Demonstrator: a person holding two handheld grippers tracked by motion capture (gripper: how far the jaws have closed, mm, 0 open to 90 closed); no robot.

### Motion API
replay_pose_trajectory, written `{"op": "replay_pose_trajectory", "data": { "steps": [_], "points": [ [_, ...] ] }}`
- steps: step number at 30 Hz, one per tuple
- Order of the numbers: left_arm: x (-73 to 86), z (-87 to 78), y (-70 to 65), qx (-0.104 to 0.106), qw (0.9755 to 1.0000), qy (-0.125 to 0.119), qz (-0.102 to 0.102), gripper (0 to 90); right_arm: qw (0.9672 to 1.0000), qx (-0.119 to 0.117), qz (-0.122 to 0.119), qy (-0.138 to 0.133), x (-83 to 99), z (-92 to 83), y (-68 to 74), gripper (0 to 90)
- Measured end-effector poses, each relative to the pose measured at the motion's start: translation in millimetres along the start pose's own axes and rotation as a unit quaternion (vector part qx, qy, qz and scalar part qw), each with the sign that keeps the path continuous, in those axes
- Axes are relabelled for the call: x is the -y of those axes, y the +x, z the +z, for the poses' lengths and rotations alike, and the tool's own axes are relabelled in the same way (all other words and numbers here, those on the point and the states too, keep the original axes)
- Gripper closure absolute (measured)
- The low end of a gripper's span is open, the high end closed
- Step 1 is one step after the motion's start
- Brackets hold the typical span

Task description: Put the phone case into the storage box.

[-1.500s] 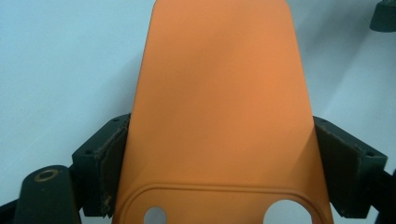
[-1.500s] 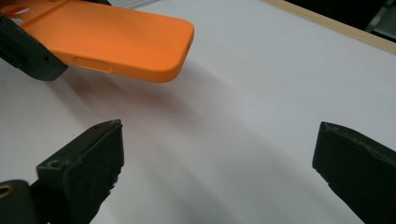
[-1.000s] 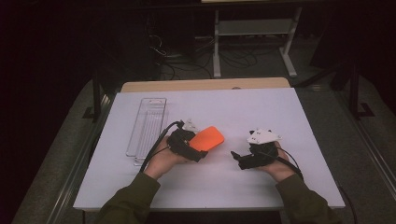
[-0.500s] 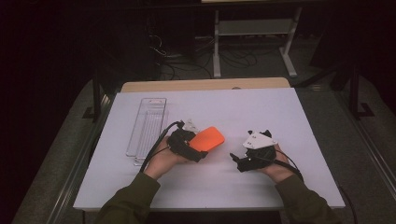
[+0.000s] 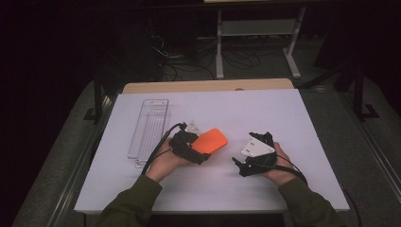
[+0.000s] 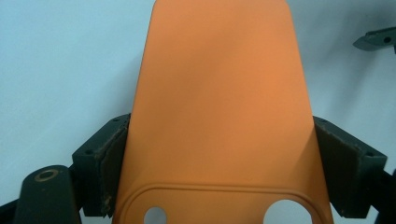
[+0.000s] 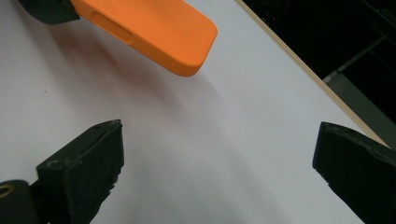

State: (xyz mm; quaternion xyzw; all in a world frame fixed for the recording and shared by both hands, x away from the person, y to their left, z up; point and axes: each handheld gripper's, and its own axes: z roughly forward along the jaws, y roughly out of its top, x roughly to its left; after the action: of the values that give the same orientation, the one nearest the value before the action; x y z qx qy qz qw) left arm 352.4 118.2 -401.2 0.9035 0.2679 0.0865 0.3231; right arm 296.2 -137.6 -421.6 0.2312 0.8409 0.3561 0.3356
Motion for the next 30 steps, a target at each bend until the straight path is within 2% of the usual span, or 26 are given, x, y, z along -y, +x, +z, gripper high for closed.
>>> {"op": "replay_pose_trajectory", "data": {
  "steps": [2, 8, 13, 14, 30],
  "points": [
    [0.0, 0.2, -0.1, 0.000, 1.0000, 0.000, 0.000, 15.1, 0.9999, 0.004, -0.015, 0.002, -0.3, 0.5, 1.4, 1.2],
    [-0.2, -0.1, -0.5, 0.000, 1.0000, 0.000, 0.001, 15.1, 0.9993, 0.010, -0.035, 0.003, -0.9, 0.7, 4.8, 1.3],
    [0.1, 1.7, -2.3, 0.000, 0.9999, -0.012, -0.012, 15.1, 0.9981, 0.020, -0.057, 0.008, -0.5, 0.8, 6.1, 1.2],
    [0.1, 1.8, -2.4, 0.001, 0.9998, -0.012, -0.013, 15.1, 0.9974, 0.025, -0.068, 0.006, -0.3, 1.1, 5.8, 1.2],
    [-0.1, 1.6, -2.7, 0.000, 0.9998, -0.013, -0.013, 15.1, 0.9903, 0.058, -0.126, 0.006, -1.8, 1.1, 14.2, 1.2]
  ]
}}
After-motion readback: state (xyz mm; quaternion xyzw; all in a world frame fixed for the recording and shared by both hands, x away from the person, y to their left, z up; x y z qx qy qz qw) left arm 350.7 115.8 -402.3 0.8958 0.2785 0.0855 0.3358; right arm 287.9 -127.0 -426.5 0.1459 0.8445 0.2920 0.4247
